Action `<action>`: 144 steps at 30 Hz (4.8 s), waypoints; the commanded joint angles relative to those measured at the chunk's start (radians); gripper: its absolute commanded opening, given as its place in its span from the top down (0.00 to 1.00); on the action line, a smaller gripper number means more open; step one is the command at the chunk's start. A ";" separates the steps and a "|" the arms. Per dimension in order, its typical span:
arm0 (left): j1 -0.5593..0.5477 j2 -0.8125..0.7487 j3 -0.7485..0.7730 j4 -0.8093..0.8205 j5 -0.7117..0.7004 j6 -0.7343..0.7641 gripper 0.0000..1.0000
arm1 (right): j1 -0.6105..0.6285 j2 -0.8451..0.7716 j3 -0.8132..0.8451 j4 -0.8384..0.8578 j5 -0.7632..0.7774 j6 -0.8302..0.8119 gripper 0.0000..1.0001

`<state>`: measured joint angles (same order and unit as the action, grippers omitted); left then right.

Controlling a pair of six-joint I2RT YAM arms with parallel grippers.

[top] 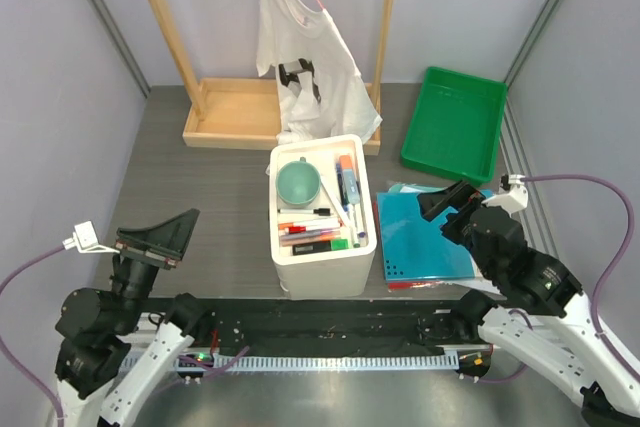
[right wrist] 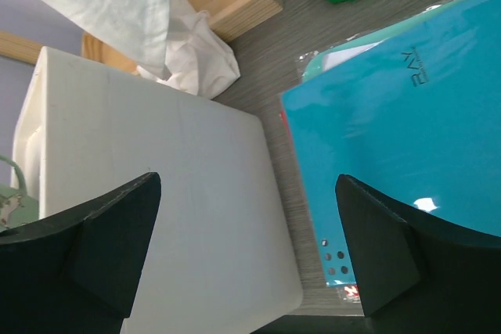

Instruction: Remove the t-shirt from the hanger

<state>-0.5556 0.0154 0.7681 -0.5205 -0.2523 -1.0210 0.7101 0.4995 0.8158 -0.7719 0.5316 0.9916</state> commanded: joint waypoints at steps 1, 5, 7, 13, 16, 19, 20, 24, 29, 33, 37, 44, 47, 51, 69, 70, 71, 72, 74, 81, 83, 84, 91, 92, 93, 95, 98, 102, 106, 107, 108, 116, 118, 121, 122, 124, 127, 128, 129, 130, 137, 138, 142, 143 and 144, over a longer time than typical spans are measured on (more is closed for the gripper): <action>0.005 0.047 0.115 -0.360 -0.087 -0.039 0.00 | -0.003 -0.007 0.060 -0.069 0.077 -0.134 0.01; 0.005 0.081 0.175 -0.361 0.129 0.148 0.00 | -0.003 0.065 0.140 -0.104 0.034 -0.228 0.01; 0.005 0.072 0.180 -0.372 0.154 0.150 0.00 | -0.003 0.141 0.190 -0.165 0.015 -0.258 0.01; 0.002 -0.041 0.125 -0.280 0.208 0.088 0.00 | -0.004 0.467 0.445 -0.386 -0.043 -0.323 0.01; 0.003 -0.019 0.146 -0.332 0.196 0.082 0.00 | -0.003 0.469 0.450 -0.290 -0.165 -0.459 0.01; 0.003 0.044 0.184 -0.386 0.189 0.110 0.00 | -0.003 0.432 0.425 -0.177 -0.187 -0.485 0.01; 0.003 0.055 0.194 -0.397 0.197 0.122 0.00 | -0.003 0.429 0.445 -0.150 -0.159 -0.505 0.01; 0.003 0.127 0.224 -0.434 0.218 0.159 0.00 | -0.003 0.523 0.630 -0.096 -0.085 -0.605 0.01; 0.002 0.201 0.237 -0.440 0.235 0.177 0.00 | -0.001 0.760 0.966 -0.046 -0.097 -0.786 0.01; 0.003 0.219 0.237 -0.417 0.215 0.154 0.00 | -0.003 0.908 1.106 0.118 -0.094 -0.945 0.01; 0.003 0.230 0.226 -0.391 0.243 0.134 0.00 | -0.006 1.025 1.157 0.310 -0.088 -1.132 0.01; 0.002 0.245 0.206 -0.418 0.246 0.125 0.00 | -0.073 1.237 1.261 0.508 -0.229 -1.239 0.01; 0.002 0.236 0.194 -0.411 0.278 0.108 0.00 | -0.084 1.333 1.347 0.497 -0.213 -1.243 0.05; 0.003 0.221 0.177 -0.394 0.297 0.081 0.00 | -0.092 1.372 1.350 0.528 -0.228 -1.274 0.22; 0.003 0.169 0.206 -0.411 0.311 0.026 0.00 | -0.115 1.355 1.366 0.537 -0.254 -1.151 0.99; 0.003 0.167 0.203 -0.400 0.318 0.024 0.00 | -0.116 1.354 1.373 0.539 -0.252 -1.145 0.99; 0.003 0.169 0.200 -0.391 0.346 0.024 0.00 | -0.115 1.354 1.379 0.542 -0.258 -1.140 0.99; 0.003 0.173 0.197 -0.377 0.358 0.024 0.00 | -0.115 1.352 1.390 0.543 -0.260 -1.127 0.99; 0.003 0.185 0.204 -0.374 0.377 0.025 0.00 | -0.116 1.350 1.404 0.545 -0.269 -1.110 0.99; 0.003 0.268 0.298 -0.378 0.387 0.078 0.00 | -0.115 1.306 1.424 0.572 -0.326 -1.035 0.99; 0.003 0.308 0.333 -0.357 0.392 0.085 0.00 | -0.116 1.289 1.422 0.579 -0.343 -1.022 0.99; 0.003 0.320 0.344 -0.345 0.396 0.085 0.00 | -0.115 1.283 1.421 0.579 -0.350 -1.015 0.99; 0.003 0.506 0.494 -0.179 0.413 0.099 0.00 | -0.115 1.190 1.315 0.597 -0.389 -0.993 0.99; 0.003 0.571 0.522 -0.170 0.412 0.123 0.00 | -0.116 1.159 1.266 0.611 -0.398 -0.993 0.99; 0.003 0.604 0.551 -0.164 0.413 0.137 0.00 | -0.113 1.144 1.240 0.620 -0.404 -0.993 0.99; 0.003 0.706 0.644 -0.154 0.401 0.171 0.01 | -0.115 1.110 1.165 0.644 -0.423 -0.993 0.99; 0.003 0.826 0.761 -0.119 0.334 0.179 0.01 | -0.113 1.042 1.059 0.690 -0.449 -1.002 0.99; 0.003 0.976 0.877 0.060 0.329 0.191 0.05 | -0.115 0.966 0.953 0.749 -0.469 -1.012 0.99; 0.005 1.133 1.006 0.157 0.317 0.263 0.09 | -0.115 0.950 0.930 0.741 -0.466 -1.022 0.99; 0.006 1.164 1.037 0.166 0.314 0.283 0.10 | -0.115 0.949 0.930 0.731 -0.469 -1.022 0.99; 0.013 1.192 1.101 0.189 0.315 0.314 0.12 | -0.115 0.947 0.930 0.726 -0.466 -1.019 0.99; 0.109 1.509 1.396 0.181 0.300 0.491 0.20 | -0.113 0.941 0.954 0.632 -0.492 -1.010 0.99; 0.152 1.544 1.419 0.230 0.365 0.473 0.18 | -0.115 0.938 0.954 0.613 -0.495 -1.018 0.99; 0.168 1.580 1.393 0.344 0.423 0.464 0.18 | -0.115 0.941 0.957 0.597 -0.518 -1.031 0.99; 0.168 1.583 1.380 0.378 0.456 0.463 0.18 | -0.113 0.939 0.959 0.594 -0.551 -1.036 0.99; 0.168 1.586 1.332 0.483 0.482 0.458 0.21 | -0.113 0.942 0.959 0.588 -0.562 -1.039 0.99; 0.169 1.604 1.320 0.516 0.485 0.479 0.24 | -0.115 0.952 0.977 0.562 -0.582 -1.044 0.99; 0.168 1.609 1.318 0.516 0.501 0.484 0.28 | -0.115 0.955 0.991 0.553 -0.607 -1.045 0.99; 0.169 1.620 1.318 0.543 0.519 0.492 0.29 | -0.115 0.959 0.999 0.545 -0.614 -1.047 0.99; 0.168 1.624 1.321 0.547 0.541 0.496 0.30 | -0.115 0.961 1.005 0.536 -0.620 -1.048 0.99; 0.169 1.600 1.268 0.524 0.555 0.579 0.38 | -0.115 0.949 1.008 0.514 -0.659 -1.059 0.99; 0.168 1.598 1.263 0.524 0.548 0.590 0.38 | -0.113 0.950 1.010 0.514 -0.671 -1.061 0.99; 0.169 1.597 1.260 0.493 0.524 0.619 0.39 | -0.115 0.955 1.017 0.505 -0.683 -1.067 0.99; 0.168 1.601 1.264 0.491 0.522 0.627 0.41 | -0.115 0.956 1.017 0.505 -0.683 -1.067 0.99; 0.168 1.606 1.267 0.487 0.515 0.628 0.42 | -0.115 0.958 1.017 0.507 -0.682 -1.067 0.99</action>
<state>-0.3866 1.6405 2.0216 -0.0536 0.2802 -0.4473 0.5980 1.4971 1.7657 -0.3378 -0.1215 -0.0612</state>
